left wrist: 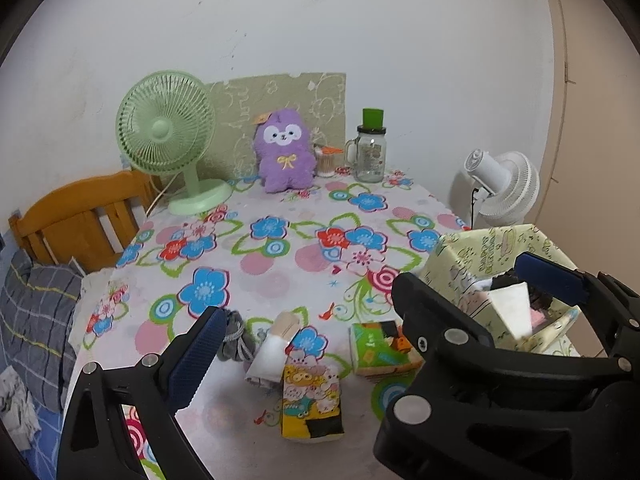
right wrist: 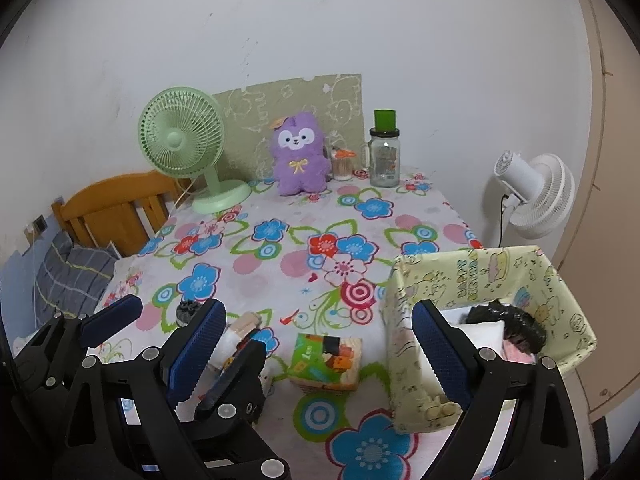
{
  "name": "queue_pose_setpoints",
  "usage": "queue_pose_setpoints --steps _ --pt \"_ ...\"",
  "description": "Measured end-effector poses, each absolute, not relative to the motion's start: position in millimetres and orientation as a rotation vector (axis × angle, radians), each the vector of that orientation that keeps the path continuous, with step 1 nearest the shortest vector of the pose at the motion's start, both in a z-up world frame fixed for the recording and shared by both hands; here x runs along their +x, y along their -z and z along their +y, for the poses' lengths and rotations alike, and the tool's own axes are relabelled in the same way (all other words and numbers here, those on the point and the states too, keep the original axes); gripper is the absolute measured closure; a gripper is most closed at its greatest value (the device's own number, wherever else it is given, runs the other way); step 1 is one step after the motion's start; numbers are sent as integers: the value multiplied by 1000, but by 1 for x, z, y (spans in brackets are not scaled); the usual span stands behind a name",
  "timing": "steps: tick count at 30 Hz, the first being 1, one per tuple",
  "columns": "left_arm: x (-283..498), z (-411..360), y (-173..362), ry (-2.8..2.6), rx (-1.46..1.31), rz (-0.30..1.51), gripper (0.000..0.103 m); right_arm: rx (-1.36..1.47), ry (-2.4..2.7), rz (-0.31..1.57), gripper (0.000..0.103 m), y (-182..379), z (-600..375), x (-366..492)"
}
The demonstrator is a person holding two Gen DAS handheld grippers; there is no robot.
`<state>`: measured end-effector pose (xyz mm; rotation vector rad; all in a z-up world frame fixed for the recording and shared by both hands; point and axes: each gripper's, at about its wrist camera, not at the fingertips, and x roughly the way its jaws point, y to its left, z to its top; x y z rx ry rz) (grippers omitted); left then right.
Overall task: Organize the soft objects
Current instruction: 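Move both grippers out of the box back over the table items, then grasp the yellow cartoon-printed pack with the left gripper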
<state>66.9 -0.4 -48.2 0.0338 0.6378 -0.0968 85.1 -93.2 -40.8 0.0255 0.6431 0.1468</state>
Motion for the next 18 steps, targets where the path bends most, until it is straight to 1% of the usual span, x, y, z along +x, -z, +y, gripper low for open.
queue_pose_setpoints --steps 18 --pt "85 29 102 46 -27 753 4 3 -197 725 7 91 -69 105"
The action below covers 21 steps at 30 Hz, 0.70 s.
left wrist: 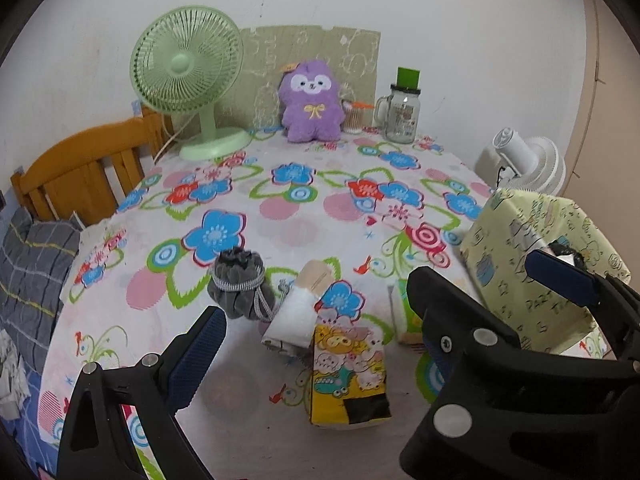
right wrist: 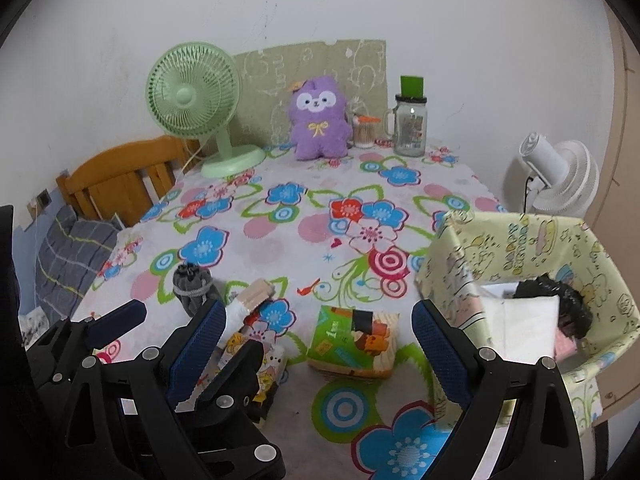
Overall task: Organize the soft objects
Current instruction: 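Grasp the yellow cartoon-printed pack with the left gripper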
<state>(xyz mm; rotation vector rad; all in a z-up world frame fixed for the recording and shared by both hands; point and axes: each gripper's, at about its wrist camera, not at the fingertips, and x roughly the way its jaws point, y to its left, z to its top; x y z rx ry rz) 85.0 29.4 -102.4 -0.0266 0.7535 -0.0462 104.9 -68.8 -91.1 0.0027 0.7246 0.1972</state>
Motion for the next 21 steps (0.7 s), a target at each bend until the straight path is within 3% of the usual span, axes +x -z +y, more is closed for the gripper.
queue_pose_setpoints --steps 21 --pt "98 42 145 81 -67 854 5 -23 -138 825 9 136 -53 126"
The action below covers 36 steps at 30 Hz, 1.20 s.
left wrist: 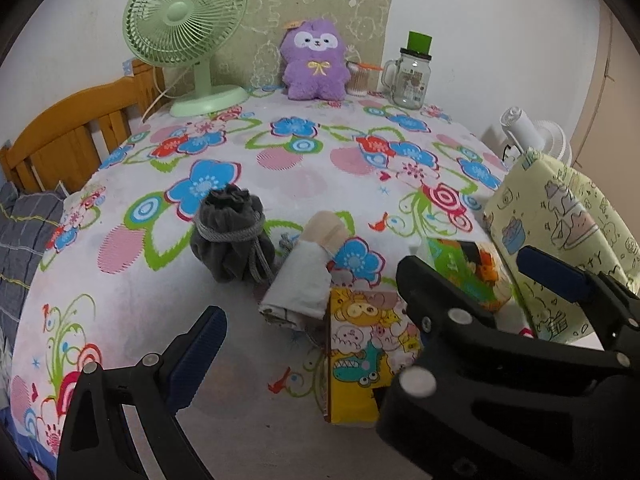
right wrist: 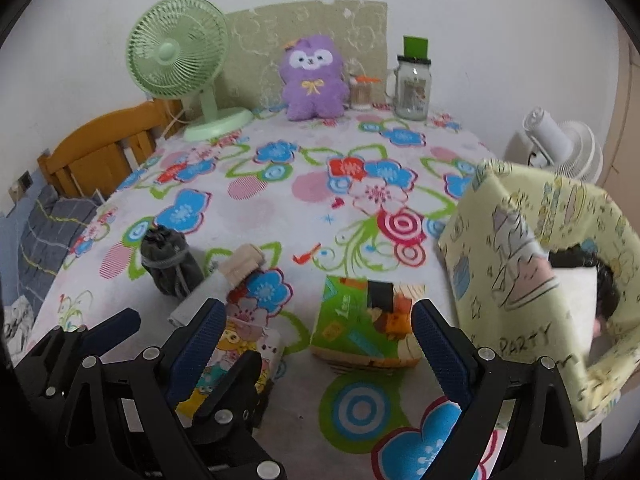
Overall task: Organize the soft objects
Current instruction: 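Grasp the yellow cartoon-printed pack with the left gripper, then grasp the green printed pack with the right gripper while the left lifts the yellow pack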
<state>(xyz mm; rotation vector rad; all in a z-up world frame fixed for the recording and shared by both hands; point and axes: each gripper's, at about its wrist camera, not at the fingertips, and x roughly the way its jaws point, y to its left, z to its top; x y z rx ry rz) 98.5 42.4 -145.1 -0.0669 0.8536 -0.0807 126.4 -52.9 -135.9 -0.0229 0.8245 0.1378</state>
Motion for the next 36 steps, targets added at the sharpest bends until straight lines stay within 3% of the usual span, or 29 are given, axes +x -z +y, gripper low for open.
queue_pose_setpoints --steps 8,14,16,18,30,31,36 --pt "101 33 158 82 -53 880 10 -13 -64 860 17 155 -59 131" --pt "102 32 164 64 -50 885 26 2 -57 852 18 162 -61 133" --pt "102 32 164 46 -39 870 41 2 -54 849 18 163 -61 133" --pt "102 33 164 37 -29 858 48 0 -56 848 19 164 -60 134" --pt "103 44 161 28 -55 857 51 -1 -157 854 83 161 -49 139" --pt "102 45 160 24 -58 856 51 0 -174 854 87 161 -46 139" --pt "99 48 155 24 -67 839 51 -25 -176 825 86 154 -42 135"
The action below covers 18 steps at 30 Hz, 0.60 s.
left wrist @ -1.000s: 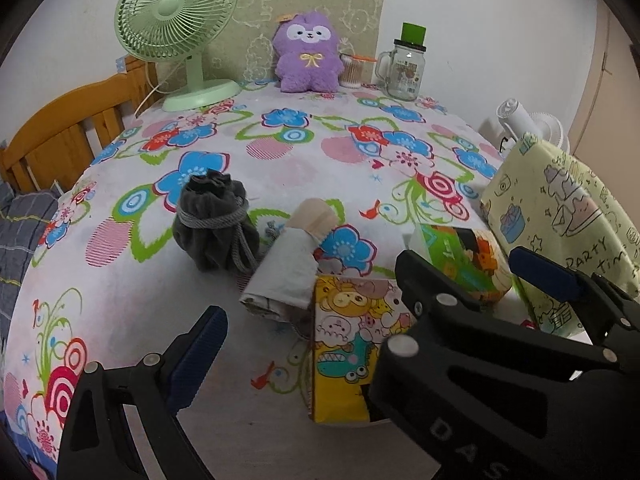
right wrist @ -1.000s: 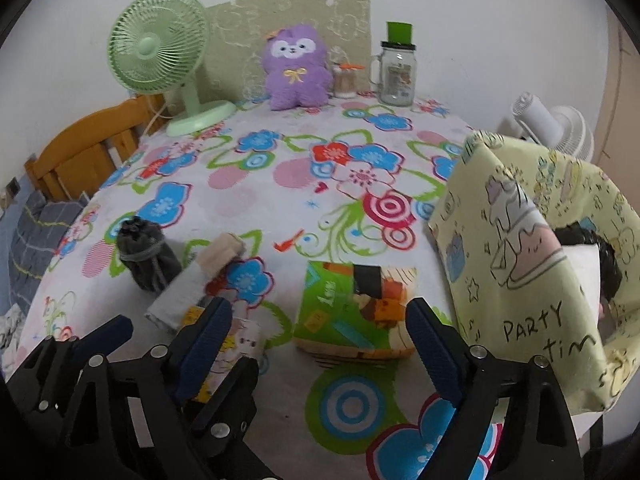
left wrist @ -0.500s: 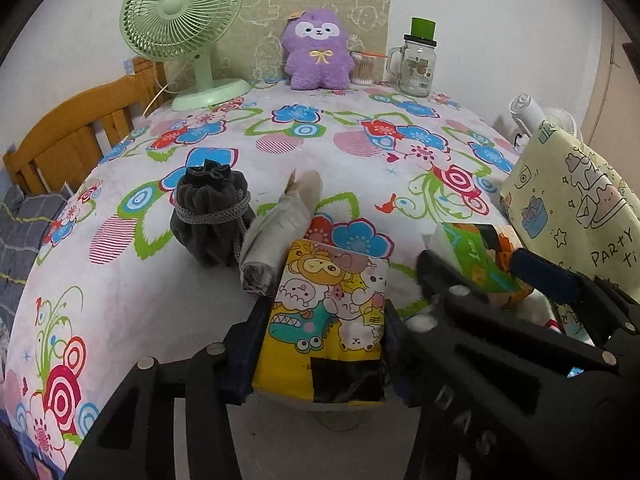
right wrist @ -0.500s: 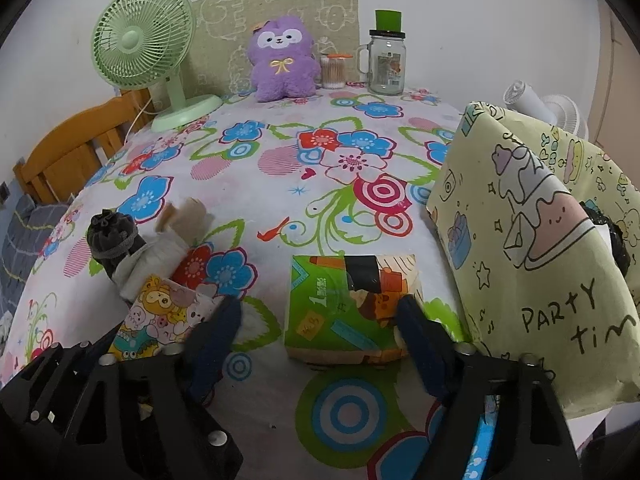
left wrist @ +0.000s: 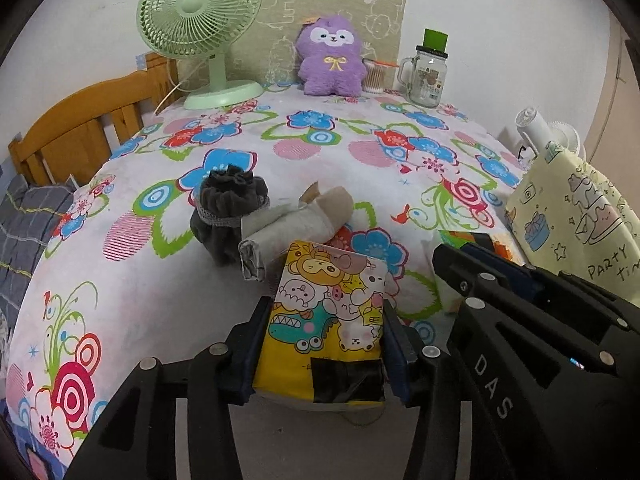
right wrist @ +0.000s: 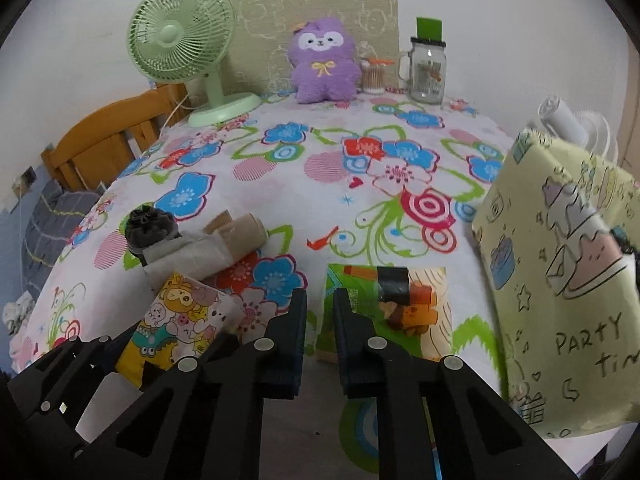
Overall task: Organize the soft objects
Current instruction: 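Grasp the green printed pack with the right gripper while the left lifts the yellow pack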
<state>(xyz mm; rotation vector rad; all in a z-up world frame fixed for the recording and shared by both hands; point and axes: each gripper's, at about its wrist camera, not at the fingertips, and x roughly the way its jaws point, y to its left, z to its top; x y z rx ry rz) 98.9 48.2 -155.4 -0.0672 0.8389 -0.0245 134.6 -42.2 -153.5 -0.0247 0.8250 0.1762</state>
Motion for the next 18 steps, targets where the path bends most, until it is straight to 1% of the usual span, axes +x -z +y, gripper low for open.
queue_pose_setpoints --steps 2,4,6,8,13,15,18 --pt "98 47 154 35 -68 832 51 -41 -158 811 80 150 -43 133" --pt "97 45 152 54 -73 827 51 -47 -143 807 43 148 -45 131" --pt "97 44 152 66 -74 825 51 -34 -129 800 34 147 -49 129" --pt "98 42 152 70 -69 824 51 -37 -108 807 30 148 -51 129" --pt "103 40 157 75 -67 837 51 -23 -31 835 30 156 -60 135" --pt "104 40 159 74 -66 842 51 -14 -4 834 27 159 -63 135" --pt "106 40 162 63 -52 844 51 25 -13 883 24 168 -65 141"
